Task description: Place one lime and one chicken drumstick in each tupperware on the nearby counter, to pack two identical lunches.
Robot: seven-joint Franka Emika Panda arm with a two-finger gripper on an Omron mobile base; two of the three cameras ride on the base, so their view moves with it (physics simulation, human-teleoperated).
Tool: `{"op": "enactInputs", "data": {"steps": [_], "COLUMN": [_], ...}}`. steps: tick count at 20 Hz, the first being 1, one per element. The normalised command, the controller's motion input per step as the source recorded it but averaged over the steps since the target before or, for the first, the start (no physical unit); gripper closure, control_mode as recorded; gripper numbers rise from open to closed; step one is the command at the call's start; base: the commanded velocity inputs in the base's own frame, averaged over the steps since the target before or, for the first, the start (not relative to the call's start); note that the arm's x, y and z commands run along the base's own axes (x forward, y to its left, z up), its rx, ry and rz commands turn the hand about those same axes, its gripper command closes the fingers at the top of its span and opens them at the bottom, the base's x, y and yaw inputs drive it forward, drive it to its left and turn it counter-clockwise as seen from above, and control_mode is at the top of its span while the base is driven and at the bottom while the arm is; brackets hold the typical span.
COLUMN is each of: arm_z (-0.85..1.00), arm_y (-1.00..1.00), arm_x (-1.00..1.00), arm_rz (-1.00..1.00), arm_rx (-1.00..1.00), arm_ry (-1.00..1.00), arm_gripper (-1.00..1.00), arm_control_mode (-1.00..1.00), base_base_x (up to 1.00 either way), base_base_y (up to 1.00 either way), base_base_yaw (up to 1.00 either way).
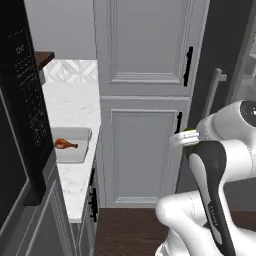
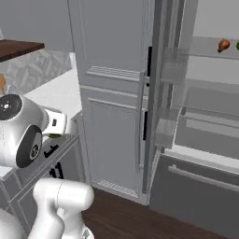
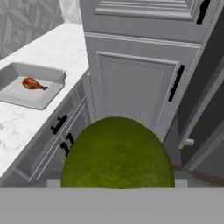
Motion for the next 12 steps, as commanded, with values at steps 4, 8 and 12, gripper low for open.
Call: {"op": "enactInputs", "data": {"steps": [4,8,12], "arm_z": [0.00,0.00,0.00], "arm_y": [0.00,0.00,0.00], "arm_x": [0.00,0.00,0.00], "arm_rz": [0.00,0.00,0.00], "arm_rx": [0.00,0.00,0.00], "arm_ry": [0.00,0.00,0.00], "arm_gripper": [1.00,1.00,1.00], "arm_control_mode": [1.00,1.00,1.00], "base_base_x": [0.96,1.00,0.78], "base_base_y": [0.35,0.00,0.35], "base_base_yaw": [0.38,0.31,0.35]}}
